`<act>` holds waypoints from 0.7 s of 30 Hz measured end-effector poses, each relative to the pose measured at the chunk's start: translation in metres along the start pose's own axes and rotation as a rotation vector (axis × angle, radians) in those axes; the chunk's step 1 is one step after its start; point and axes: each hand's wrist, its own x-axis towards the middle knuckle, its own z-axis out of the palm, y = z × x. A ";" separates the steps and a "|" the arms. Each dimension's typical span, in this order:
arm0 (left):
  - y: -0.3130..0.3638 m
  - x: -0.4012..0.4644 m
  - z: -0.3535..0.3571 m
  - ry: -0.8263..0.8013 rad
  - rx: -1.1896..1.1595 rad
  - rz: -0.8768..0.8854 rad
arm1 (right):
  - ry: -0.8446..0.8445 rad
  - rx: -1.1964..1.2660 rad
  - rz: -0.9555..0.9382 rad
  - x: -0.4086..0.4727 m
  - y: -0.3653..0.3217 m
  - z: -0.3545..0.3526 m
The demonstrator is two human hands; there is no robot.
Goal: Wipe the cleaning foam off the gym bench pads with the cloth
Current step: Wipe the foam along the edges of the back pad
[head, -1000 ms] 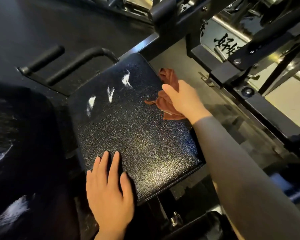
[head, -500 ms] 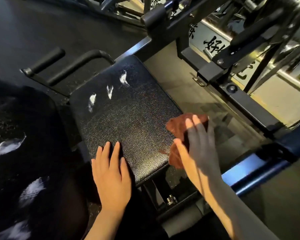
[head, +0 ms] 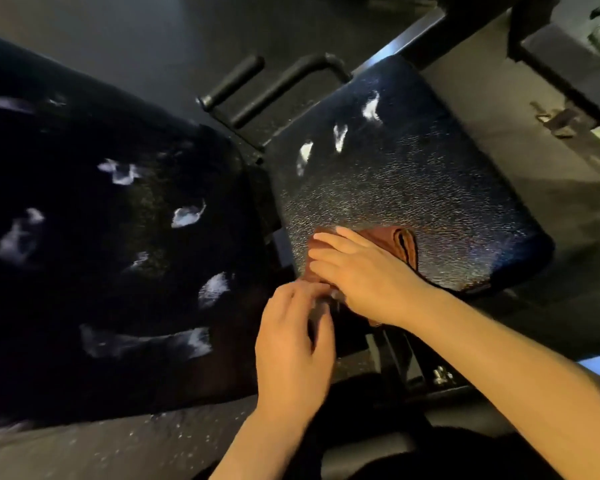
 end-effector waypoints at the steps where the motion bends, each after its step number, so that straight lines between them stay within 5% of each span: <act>1: -0.001 -0.007 -0.010 -0.016 0.033 0.006 | 0.003 0.004 -0.015 0.007 -0.004 0.005; 7: -0.007 -0.035 -0.078 0.027 0.252 0.100 | 0.178 0.289 0.126 0.020 -0.019 0.013; 10: -0.006 -0.042 -0.098 0.043 0.337 0.198 | 0.230 0.615 0.213 0.011 -0.026 0.000; 16: -0.014 -0.046 -0.137 0.011 0.702 0.484 | 0.400 1.536 0.750 0.045 -0.057 -0.011; 21: -0.013 -0.026 -0.174 0.138 1.047 0.575 | 0.132 1.276 0.724 0.082 -0.102 0.019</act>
